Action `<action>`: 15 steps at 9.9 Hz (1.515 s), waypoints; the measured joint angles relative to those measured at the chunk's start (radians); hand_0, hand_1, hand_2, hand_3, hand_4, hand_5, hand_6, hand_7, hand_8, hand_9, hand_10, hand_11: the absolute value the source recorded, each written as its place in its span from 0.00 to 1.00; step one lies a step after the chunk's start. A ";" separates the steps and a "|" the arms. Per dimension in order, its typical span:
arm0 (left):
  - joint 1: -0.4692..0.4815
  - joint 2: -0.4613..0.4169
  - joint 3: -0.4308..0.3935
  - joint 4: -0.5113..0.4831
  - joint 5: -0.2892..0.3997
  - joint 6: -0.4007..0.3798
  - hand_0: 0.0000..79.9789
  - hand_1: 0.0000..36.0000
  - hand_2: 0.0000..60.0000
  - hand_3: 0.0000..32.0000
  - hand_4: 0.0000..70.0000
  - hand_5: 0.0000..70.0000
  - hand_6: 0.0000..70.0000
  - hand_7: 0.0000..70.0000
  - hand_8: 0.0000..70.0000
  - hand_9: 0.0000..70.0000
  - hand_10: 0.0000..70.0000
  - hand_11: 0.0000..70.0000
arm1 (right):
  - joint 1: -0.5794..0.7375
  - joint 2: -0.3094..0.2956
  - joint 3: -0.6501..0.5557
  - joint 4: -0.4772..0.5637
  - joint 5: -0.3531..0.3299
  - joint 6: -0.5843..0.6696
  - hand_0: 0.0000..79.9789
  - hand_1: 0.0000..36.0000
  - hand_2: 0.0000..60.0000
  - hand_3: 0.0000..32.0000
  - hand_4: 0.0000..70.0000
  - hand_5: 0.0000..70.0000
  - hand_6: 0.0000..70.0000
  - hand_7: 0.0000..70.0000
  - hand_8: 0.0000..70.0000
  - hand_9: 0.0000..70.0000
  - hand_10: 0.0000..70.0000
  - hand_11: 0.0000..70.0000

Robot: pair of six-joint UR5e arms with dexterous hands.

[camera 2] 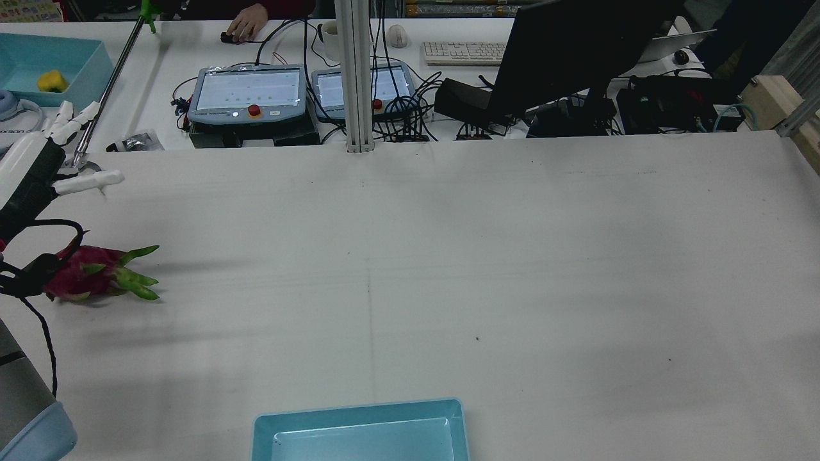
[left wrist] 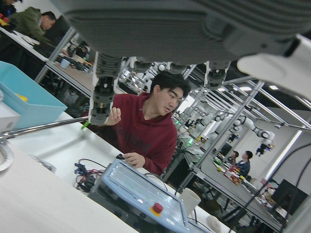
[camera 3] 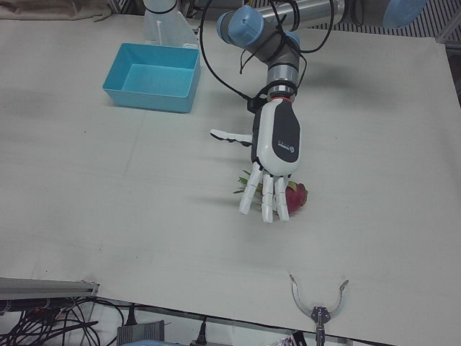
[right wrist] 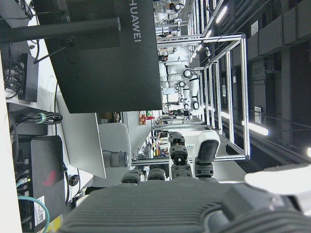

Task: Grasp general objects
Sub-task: 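Move the left hand toward the pink dragon fruit on the table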

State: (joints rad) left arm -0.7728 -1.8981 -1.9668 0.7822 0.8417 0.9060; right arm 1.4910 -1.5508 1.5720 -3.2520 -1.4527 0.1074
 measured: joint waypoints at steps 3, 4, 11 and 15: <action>0.002 -0.037 -0.026 -0.146 0.131 0.231 0.53 0.14 0.00 1.00 0.00 0.00 0.00 0.00 0.03 0.00 0.00 0.00 | 0.000 0.000 -0.001 0.000 0.000 0.000 0.00 0.00 0.00 0.00 0.00 0.00 0.00 0.00 0.00 0.00 0.00 0.00; 0.002 -0.047 -0.020 -0.166 0.161 0.290 0.56 0.21 0.00 1.00 0.00 0.00 0.00 0.00 0.02 0.00 0.00 0.00 | 0.000 0.000 0.000 0.000 0.000 0.000 0.00 0.00 0.00 0.00 0.00 0.00 0.00 0.00 0.00 0.00 0.00 0.00; -0.003 -0.047 0.027 -0.173 0.224 0.658 0.58 0.29 0.00 1.00 0.00 0.00 0.00 0.00 0.01 0.00 0.00 0.00 | 0.000 0.000 -0.002 0.000 0.000 0.000 0.00 0.00 0.00 0.00 0.00 0.00 0.00 0.00 0.00 0.00 0.00 0.00; 0.028 -0.026 0.082 -0.191 0.224 0.761 0.51 0.18 0.00 1.00 0.00 0.00 0.00 0.00 0.01 0.00 0.00 0.00 | 0.000 0.000 -0.004 0.000 0.000 0.000 0.00 0.00 0.00 0.00 0.00 0.00 0.00 0.00 0.00 0.00 0.00 0.00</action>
State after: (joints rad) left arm -0.7448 -1.9239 -1.8846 0.5910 1.0662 1.6671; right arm 1.4910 -1.5509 1.5683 -3.2520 -1.4527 0.1074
